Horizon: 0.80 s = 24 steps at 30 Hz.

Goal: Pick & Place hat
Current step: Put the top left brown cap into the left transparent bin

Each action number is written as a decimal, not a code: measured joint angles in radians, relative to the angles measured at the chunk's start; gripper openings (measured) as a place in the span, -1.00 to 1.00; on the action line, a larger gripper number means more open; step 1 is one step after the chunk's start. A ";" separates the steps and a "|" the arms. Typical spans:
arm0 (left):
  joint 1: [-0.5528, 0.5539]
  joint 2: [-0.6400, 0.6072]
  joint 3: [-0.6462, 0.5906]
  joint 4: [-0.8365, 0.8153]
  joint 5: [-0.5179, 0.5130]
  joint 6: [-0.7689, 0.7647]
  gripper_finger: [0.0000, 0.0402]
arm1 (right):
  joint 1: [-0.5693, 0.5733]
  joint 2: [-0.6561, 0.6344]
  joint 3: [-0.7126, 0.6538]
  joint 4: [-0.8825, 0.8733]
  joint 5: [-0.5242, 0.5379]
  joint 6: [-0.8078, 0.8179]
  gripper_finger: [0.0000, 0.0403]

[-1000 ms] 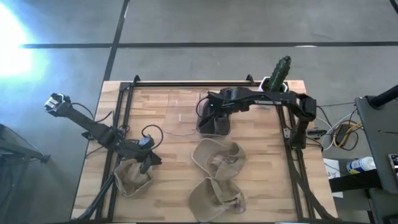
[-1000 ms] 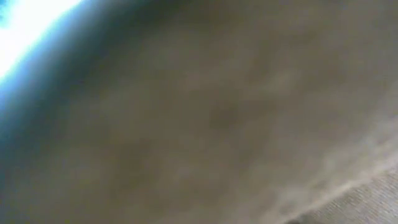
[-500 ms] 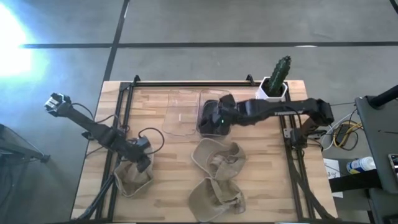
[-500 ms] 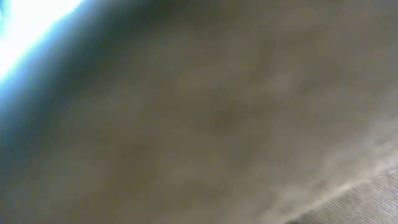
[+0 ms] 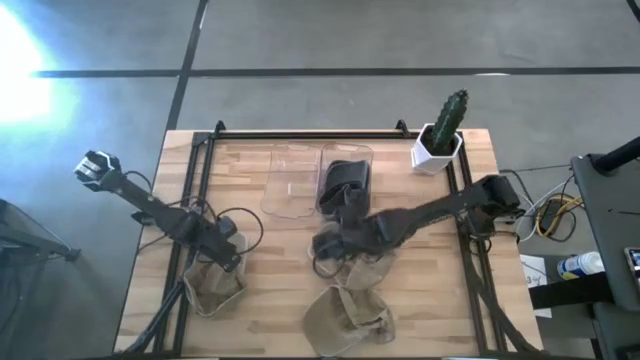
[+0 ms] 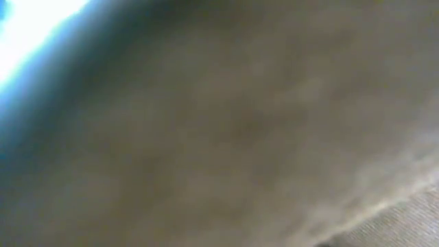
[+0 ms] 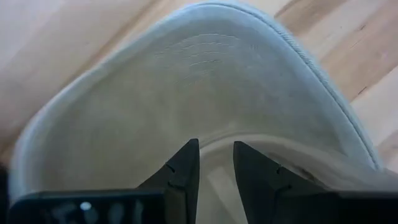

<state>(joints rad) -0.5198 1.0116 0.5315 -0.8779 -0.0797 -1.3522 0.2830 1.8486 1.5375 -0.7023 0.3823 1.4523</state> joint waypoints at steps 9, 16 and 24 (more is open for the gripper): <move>0.002 0.180 -0.137 0.485 -0.008 0.070 -0.54 | 0.064 0.144 0.041 0.236 -0.016 0.030 0.02; 0.005 0.255 -0.163 0.962 -0.088 0.105 -0.54 | 0.074 0.242 0.140 0.244 -0.098 0.040 0.02; 0.005 0.224 -0.111 1.062 -0.113 0.169 -0.54 | 0.070 0.362 0.272 0.222 -0.183 0.090 0.02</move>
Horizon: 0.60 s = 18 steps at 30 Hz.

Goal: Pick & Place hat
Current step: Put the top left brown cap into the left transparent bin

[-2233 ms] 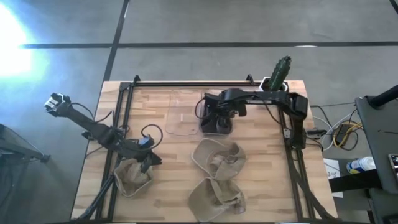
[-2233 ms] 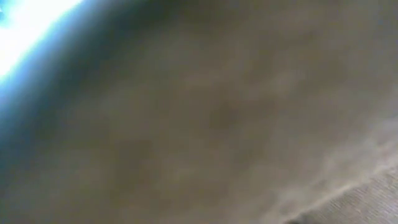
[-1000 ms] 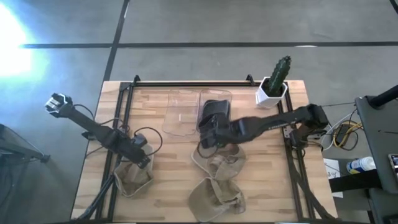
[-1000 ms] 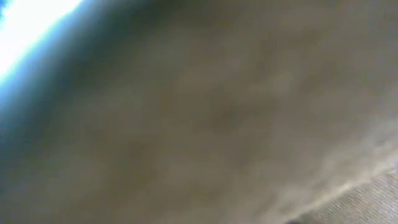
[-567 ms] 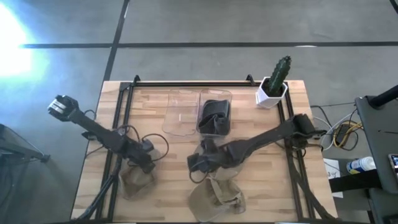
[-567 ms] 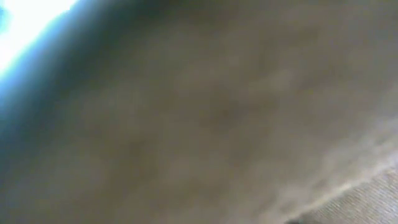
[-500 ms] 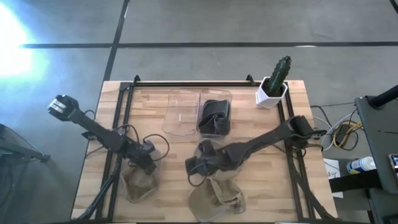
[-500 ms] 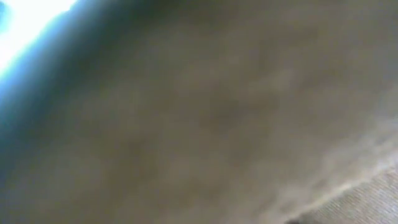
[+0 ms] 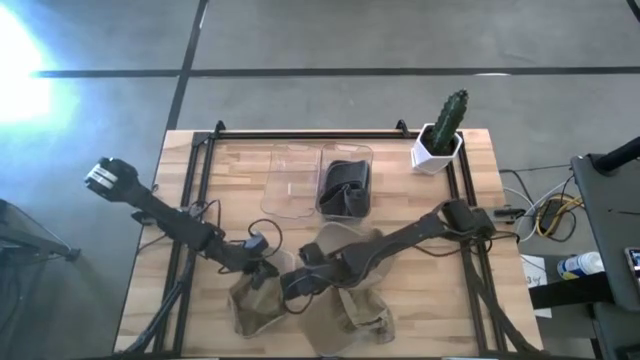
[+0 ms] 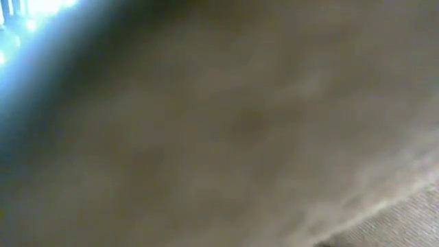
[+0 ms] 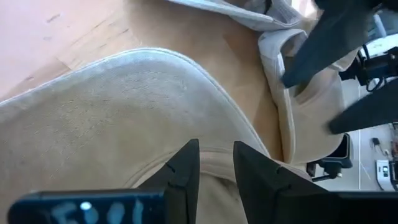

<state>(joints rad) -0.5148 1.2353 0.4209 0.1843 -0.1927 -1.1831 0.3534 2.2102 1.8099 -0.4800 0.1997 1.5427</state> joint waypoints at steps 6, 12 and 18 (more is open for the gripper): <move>-0.031 -0.052 0.068 -0.232 0.025 -0.016 -0.54 | -0.001 0.075 0.077 -0.056 -0.046 0.035 0.02; -0.064 -0.077 0.109 -0.465 0.039 -0.047 -0.54 | -0.011 0.154 0.158 -0.062 -0.056 0.029 0.02; -0.100 -0.077 0.093 -0.525 0.080 -0.105 -0.54 | -0.030 0.210 0.177 -0.057 -0.030 0.026 0.02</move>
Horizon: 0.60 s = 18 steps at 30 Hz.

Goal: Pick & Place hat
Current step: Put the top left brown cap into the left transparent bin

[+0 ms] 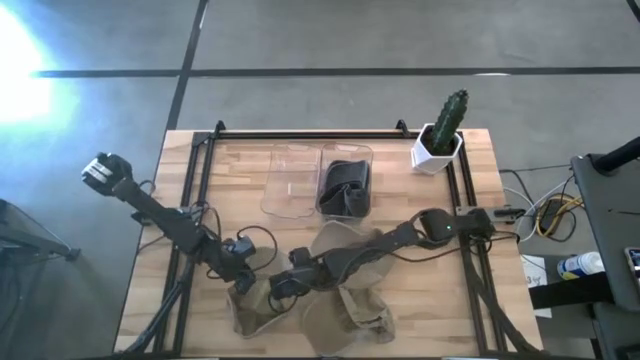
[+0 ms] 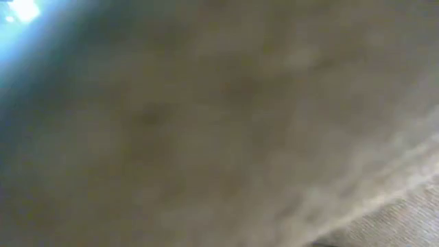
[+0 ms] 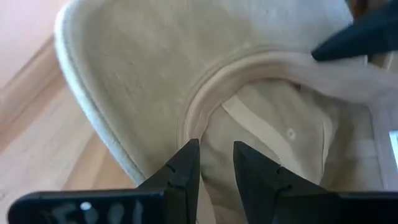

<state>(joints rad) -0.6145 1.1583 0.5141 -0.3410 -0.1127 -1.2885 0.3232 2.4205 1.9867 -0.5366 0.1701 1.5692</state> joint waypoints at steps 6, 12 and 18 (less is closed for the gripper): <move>-0.037 0.000 -0.013 0.006 -0.001 -0.049 -0.54 | -0.022 0.017 -0.006 0.008 0.013 -0.033 -0.13; -0.045 0.000 -0.013 0.013 -0.046 -0.040 -0.54 | -0.032 0.000 -0.002 0.057 0.032 -0.116 -0.71; -0.045 -0.002 -0.013 0.039 -0.066 -0.030 -0.54 | -0.038 -0.001 0.021 0.051 0.031 -0.186 -0.92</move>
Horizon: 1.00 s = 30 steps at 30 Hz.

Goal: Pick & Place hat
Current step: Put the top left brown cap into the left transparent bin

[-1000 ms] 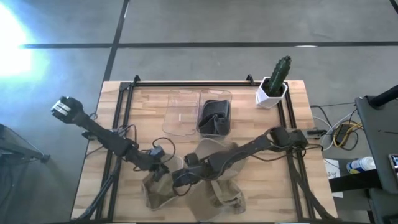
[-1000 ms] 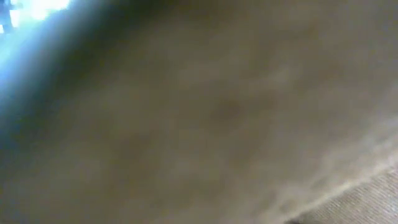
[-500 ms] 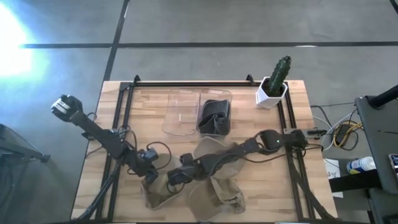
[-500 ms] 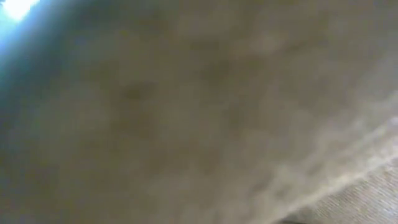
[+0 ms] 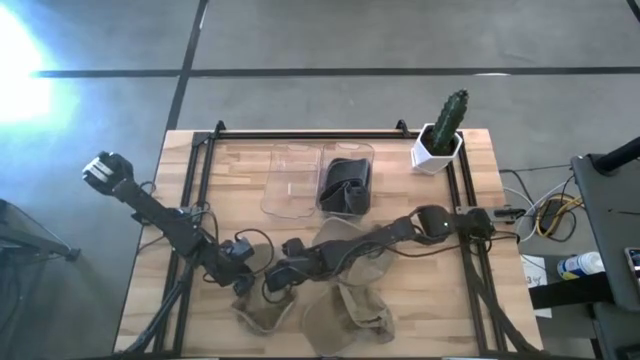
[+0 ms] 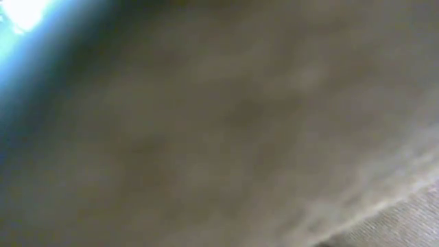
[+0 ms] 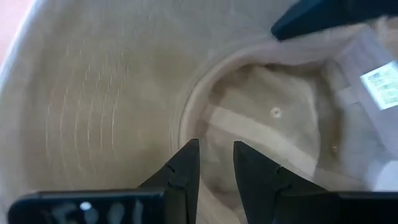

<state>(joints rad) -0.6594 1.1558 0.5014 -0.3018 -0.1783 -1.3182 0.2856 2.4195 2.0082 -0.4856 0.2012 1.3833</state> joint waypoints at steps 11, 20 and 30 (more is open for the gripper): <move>0.000 -0.149 0.164 -0.006 0.000 0.139 -0.54 | 0.009 -0.005 0.248 -0.306 0.054 -0.146 -0.93; -0.002 -0.356 0.374 -0.040 -0.139 0.428 -0.54 | 0.009 -0.133 0.308 -0.499 0.358 -0.093 -0.93; -0.003 -0.428 0.389 -0.049 -0.232 0.586 -0.54 | -0.146 -0.258 0.271 -0.696 0.616 -0.029 -0.93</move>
<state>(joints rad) -0.6628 0.7276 0.8904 -0.3510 -0.4102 -0.7321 0.1392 2.1612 2.2789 -1.1814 0.8169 1.3547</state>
